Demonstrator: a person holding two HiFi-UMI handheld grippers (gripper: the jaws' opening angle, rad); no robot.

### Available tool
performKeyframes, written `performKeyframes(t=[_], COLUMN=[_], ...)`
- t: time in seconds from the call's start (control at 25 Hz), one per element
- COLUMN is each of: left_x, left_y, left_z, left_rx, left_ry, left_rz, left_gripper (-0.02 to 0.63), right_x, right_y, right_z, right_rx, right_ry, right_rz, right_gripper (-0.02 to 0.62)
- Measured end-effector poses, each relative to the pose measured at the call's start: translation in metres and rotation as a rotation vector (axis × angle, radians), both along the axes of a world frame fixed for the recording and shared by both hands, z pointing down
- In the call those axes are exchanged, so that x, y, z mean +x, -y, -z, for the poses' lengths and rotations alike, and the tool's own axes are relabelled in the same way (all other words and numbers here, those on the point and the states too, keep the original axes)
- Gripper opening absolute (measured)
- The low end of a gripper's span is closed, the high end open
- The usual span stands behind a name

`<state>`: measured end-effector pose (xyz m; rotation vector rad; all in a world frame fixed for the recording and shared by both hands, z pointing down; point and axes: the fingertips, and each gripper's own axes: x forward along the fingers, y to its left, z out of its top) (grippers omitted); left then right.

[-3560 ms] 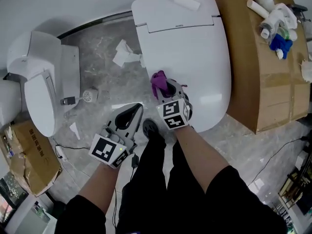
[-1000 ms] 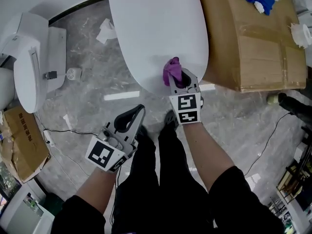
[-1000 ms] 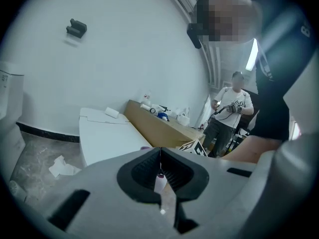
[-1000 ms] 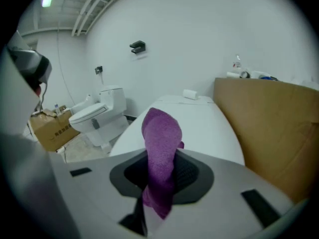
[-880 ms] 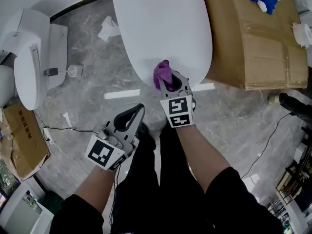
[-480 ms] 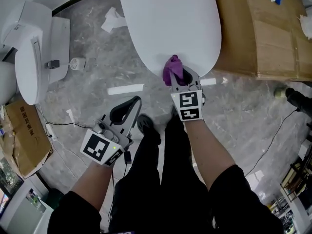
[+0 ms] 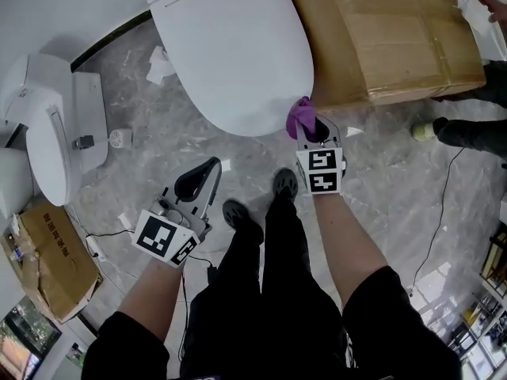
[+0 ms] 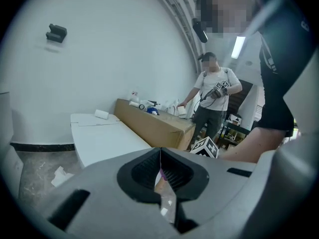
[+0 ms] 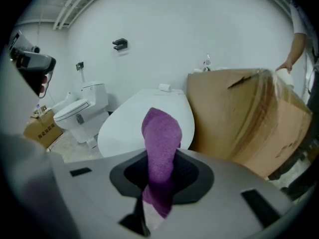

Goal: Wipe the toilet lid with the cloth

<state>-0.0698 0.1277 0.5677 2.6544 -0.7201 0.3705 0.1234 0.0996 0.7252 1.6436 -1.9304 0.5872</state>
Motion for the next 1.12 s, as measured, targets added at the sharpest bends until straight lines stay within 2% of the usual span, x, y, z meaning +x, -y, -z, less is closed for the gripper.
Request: performKeyframes(t=[0.2,0.32,0.4,0.56,0.76,0.96,1.12], left_x=[-0.009,-0.015,-0.026,-0.052,-0.057,-0.052,-0.05], left_y=[-0.033,-0.037,-0.033,-0.065,-0.076,-0.098,-0.104], left_z=[0.053,0.091,0.119,0.177,0.245,0.296,0.338], left_rx=[-0.005,0.056,0.095,0.093,0.083,0.118,0.131], left_ry=[0.003,-0.002,-0.011,-0.021,-0.109,-0.156,-0.225], left_rz=[-0.024,-0.071,-0.067,-0.06,-0.035,-0.061,-0.044], left_gripper=[0.018,0.018,0.018,0.018,0.018,0.018,0.018], right_x=[-0.027,-0.034,-0.04,-0.062,-0.084,-0.118,-0.146], right_y=[-0.045,-0.049,-0.045,-0.081,-0.092,-0.115,-0.129], right_z=[0.069,0.131,0.175,0.256,0.343,0.402,0.45], right_rx=[-0.011,0.017,0.055,0.067,0.113,0.161,0.214], right_ry=[0.043,0.033,0.038,0.038,0.033,0.133,0.205], right_rz=[0.009,0.033,0.053,0.116,0.184,0.223,0.346], right_gripper=[0.095,0.095,0.095,0.095,0.095,0.095,0.095])
